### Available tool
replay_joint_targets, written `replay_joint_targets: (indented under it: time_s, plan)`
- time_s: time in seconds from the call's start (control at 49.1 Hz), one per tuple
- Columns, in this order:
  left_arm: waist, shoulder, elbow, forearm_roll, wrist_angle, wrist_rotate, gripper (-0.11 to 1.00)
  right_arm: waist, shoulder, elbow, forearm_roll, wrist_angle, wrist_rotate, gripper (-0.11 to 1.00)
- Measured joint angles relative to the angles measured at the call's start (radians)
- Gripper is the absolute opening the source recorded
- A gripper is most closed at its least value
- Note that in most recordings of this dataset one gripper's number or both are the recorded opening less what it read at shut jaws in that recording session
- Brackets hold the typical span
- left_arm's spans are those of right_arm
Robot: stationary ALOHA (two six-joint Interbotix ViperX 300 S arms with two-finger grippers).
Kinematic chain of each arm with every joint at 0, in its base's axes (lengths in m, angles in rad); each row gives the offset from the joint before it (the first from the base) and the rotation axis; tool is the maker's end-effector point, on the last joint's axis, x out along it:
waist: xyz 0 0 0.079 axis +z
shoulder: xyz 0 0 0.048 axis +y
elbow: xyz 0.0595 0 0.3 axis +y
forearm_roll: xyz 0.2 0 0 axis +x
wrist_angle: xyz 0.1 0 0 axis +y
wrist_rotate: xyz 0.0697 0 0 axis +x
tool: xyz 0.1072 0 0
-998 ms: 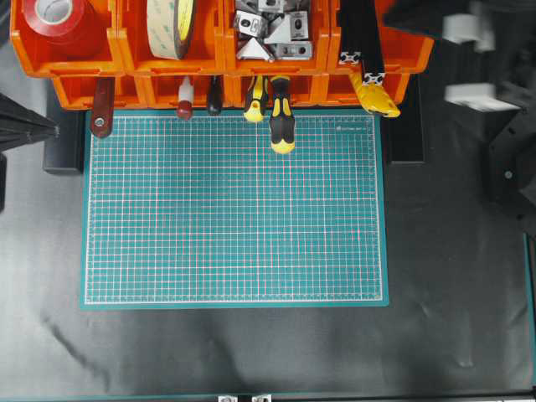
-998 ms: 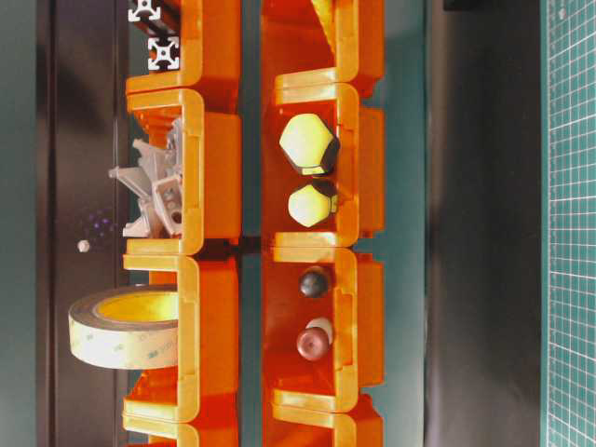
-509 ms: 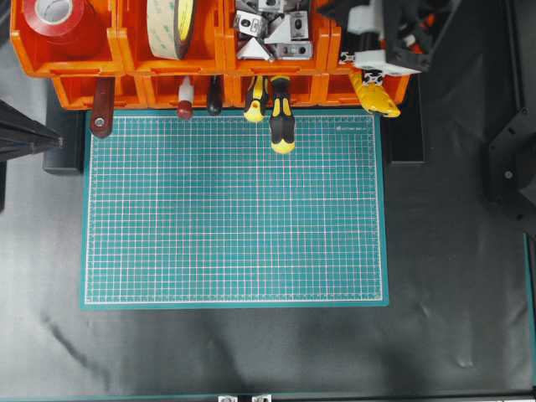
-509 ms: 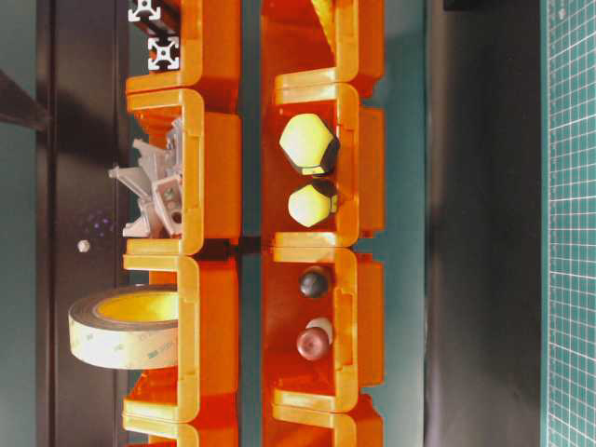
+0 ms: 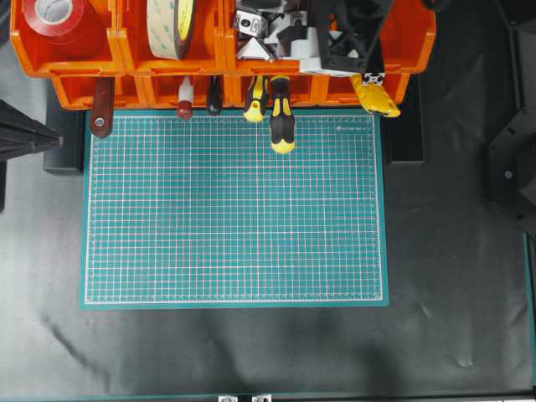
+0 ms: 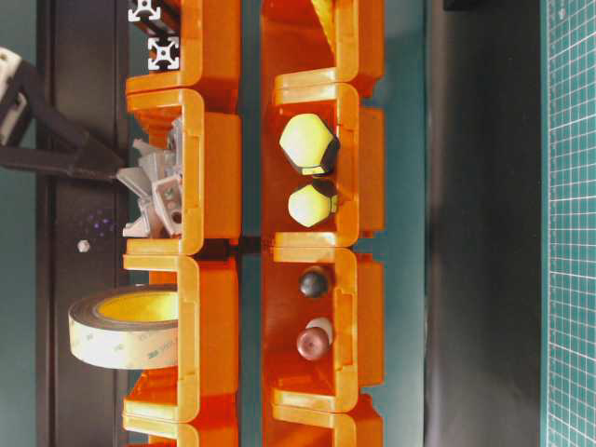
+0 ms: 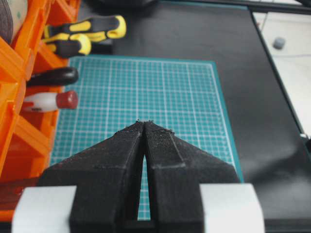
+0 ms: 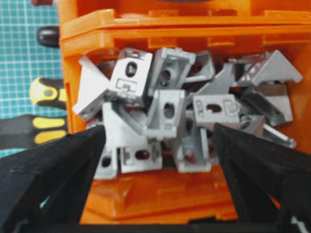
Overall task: Pick corner brachets from container rack with right arm.
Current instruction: 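Lower the open right gripper into the bracket bin and close on one bracket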
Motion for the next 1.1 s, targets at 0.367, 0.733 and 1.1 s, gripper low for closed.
replay_joint_targets:
  time_s: [0.367,0.733,1.1]
  plan:
    - [0.000,0.000,0.000,0.000,0.000,0.000,0.00,-0.020,0.035,-0.015,-0.018,0.002,0.003,0.84]
    - [0.003,0.000,0.000,0.000,0.000,0.002,0.00,-0.023,0.055,-0.025,-0.026,0.043,0.005,0.50]
    - [0.003,-0.005,0.000,0.000,-0.002,0.002,0.00,-0.003,0.057,-0.037,-0.021,0.043,0.006,0.23]
